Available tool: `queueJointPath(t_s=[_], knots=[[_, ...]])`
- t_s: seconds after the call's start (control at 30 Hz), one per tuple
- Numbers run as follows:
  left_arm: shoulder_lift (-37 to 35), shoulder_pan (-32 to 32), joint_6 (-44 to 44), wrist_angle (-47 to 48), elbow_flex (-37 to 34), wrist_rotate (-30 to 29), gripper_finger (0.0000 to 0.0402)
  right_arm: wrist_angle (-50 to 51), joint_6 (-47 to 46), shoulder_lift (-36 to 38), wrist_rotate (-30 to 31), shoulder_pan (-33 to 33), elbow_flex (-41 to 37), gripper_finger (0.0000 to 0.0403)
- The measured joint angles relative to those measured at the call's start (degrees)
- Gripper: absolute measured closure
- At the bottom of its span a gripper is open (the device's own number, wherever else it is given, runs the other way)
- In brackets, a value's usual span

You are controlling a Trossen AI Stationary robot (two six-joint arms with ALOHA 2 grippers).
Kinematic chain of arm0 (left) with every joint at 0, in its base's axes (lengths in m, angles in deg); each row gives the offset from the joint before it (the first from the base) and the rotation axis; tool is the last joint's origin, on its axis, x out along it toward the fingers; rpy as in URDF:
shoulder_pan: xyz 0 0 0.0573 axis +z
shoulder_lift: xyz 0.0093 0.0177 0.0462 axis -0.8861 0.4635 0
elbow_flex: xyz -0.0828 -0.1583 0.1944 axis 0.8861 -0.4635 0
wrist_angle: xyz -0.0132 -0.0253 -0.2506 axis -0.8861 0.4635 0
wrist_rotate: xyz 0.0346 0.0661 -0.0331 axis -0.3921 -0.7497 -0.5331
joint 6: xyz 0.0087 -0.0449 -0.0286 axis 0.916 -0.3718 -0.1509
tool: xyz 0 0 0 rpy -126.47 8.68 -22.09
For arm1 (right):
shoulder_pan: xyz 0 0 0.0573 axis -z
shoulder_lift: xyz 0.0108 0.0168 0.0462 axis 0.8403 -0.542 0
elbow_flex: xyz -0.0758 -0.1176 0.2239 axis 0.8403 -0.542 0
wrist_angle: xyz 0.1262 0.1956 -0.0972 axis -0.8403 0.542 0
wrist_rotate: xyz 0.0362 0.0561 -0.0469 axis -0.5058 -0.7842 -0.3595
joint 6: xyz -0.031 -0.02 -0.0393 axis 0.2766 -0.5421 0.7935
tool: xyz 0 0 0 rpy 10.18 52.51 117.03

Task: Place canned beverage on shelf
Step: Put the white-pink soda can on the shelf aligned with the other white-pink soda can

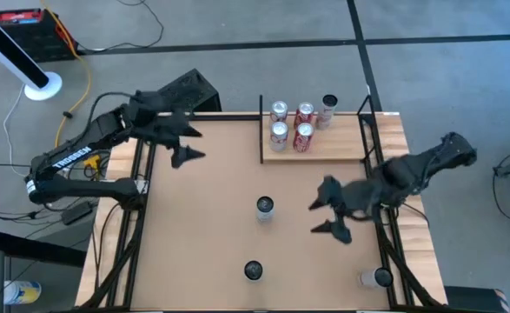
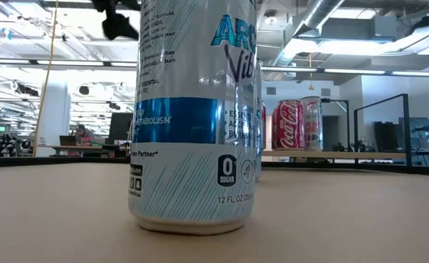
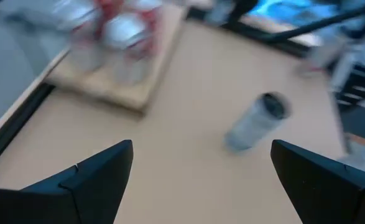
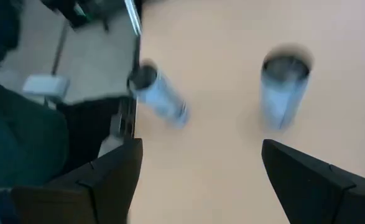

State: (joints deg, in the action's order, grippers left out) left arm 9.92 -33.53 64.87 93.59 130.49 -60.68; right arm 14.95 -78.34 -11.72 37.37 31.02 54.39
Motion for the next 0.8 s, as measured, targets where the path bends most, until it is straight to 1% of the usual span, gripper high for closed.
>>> queueJointPath(t_s=[0.1,0.2,0.27,0.33,0.43,0.6,0.73,0.8], knots=[[-0.01,-8.37,0.07,-7.32,-2.67,-0.15,0.0035,6.66,-8.59,-5.57,0.40,-3.68,4.26,0.0051],[-0.13,-16.29,0.63,-12.45,-5.63,-5.01,0.0035,9.23,-13.81,-10.00,0.63,-6.06,7.15,0.0051],[-0.37,-20.99,1.44,-15.73,-7.92,-9.25,0.0035,9.43,-14.82,-12.47,0.99,-7.00,8.31,0.0051],[-0.66,-25.09,1.92,-19.16,-10.76,-12.17,0.0036,8.53,-14.73,-14.84,1.83,-7.45,9.19,0.0051],[-0.75,-30.62,2.10,-28.33,-16.42,-13.43,0.0036,8.61,-12.63,-17.55,3.12,-7.56,10.09,0.0051],[0.01,-36.28,1.76,-44.33,-27.25,-14.06,0.0036,9.31,-11.21,-20.34,5.05,-7.52,10.41,0.0051],[1.25,-38.29,-0.08,-50.91,-32.91,-15.86,0.0036,9.14,-8.60,-21.64,5.19,-7.73,10.39,0.0051],[1.97,-38.79,-0.92,-51.17,-34.70,-16.51,0.0036,9.23,-7.37,-21.66,5.71,-8.06,10.37,0.0051]])
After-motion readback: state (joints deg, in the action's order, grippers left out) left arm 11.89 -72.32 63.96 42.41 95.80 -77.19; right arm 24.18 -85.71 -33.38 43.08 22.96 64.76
